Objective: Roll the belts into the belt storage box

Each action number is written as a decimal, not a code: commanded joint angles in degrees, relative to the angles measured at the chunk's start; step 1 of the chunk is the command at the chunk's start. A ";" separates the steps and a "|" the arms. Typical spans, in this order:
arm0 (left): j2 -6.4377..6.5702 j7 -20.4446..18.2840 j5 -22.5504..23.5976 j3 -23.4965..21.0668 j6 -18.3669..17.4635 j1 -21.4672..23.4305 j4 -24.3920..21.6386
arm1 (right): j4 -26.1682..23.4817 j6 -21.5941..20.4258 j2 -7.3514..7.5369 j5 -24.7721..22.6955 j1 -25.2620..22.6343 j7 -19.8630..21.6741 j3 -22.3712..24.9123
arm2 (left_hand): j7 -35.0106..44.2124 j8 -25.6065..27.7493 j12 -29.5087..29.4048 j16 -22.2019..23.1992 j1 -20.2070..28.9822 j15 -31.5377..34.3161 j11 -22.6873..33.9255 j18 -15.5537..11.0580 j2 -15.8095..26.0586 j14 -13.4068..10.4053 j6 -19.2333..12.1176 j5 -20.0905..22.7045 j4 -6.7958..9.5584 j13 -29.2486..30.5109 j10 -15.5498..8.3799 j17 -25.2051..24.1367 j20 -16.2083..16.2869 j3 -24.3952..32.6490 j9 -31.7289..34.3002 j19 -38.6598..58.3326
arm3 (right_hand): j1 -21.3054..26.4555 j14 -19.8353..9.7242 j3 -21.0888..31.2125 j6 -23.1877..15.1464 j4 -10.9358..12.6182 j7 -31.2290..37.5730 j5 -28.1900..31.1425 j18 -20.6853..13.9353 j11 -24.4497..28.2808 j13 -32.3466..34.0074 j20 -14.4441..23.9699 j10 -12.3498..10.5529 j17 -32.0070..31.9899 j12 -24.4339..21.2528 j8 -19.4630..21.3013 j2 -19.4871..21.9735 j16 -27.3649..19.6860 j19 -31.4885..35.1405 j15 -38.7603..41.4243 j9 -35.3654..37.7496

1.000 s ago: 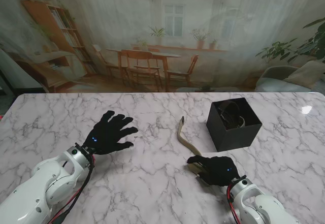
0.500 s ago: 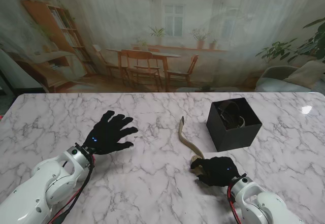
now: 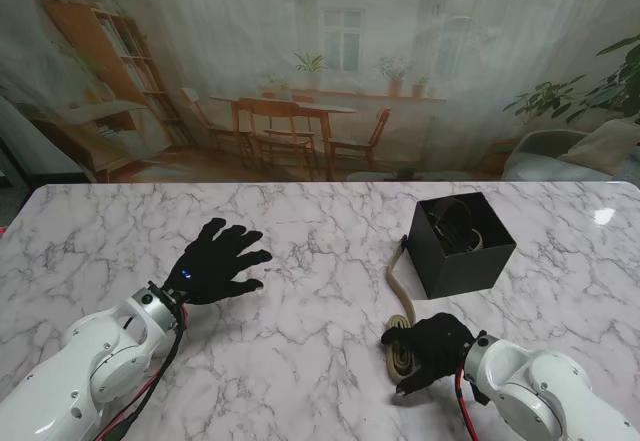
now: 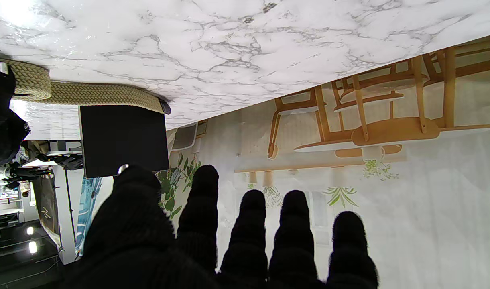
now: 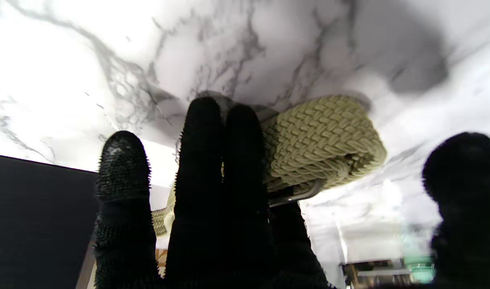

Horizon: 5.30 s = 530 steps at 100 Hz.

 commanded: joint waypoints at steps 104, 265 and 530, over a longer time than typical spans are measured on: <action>-0.15 -1.17 -0.35 0.09 -0.12 -0.04 -0.04 | 4.12 2.91 0.51 -5.43 -0.12 -9.68 -3.82 | -0.40 -0.10 0.62 0.64 0.64 -1.10 -0.12 2.24 3.11 0.12 0.17 -1.99 0.13 1.66 0.13 -0.85 0.59 -1.50 -1.45 -2.14 | 16.96 6.51 21.06 -16.27 -6.46 47.36 23.60 4.57 -11.56 -22.28 4.98 12.30 -9.88 -8.05 -0.09 -11.30 -5.42 -11.06 -9.96 -43.41; -0.14 -1.28 -0.49 0.36 -0.26 -0.28 0.16 | 7.67 11.38 -1.04 -3.44 -0.57 -24.32 -5.78 | -0.03 0.10 0.60 0.65 0.15 -1.14 -0.23 2.32 3.15 0.13 0.16 -1.33 0.10 1.67 0.14 -0.89 0.64 -1.56 -1.52 -2.38 | 20.65 11.27 19.93 -13.71 -6.64 47.72 8.60 4.92 -2.19 -22.79 0.77 12.41 -16.45 -4.02 7.15 -8.57 -9.84 -15.09 -9.88 -28.19; -0.20 -2.47 -1.36 0.75 0.15 -0.76 0.64 | 10.84 26.59 -2.34 -0.77 3.14 -28.56 -13.13 | -0.17 0.06 0.62 0.70 -0.44 -1.14 -0.26 2.28 3.19 0.15 0.25 -1.45 0.09 1.85 0.14 -0.85 0.77 -1.58 -1.40 -2.56 | 21.38 2.61 -9.16 -4.90 3.70 9.47 3.15 -10.15 7.41 -19.72 13.28 8.14 -8.12 6.21 9.75 2.61 4.84 1.35 8.35 -37.97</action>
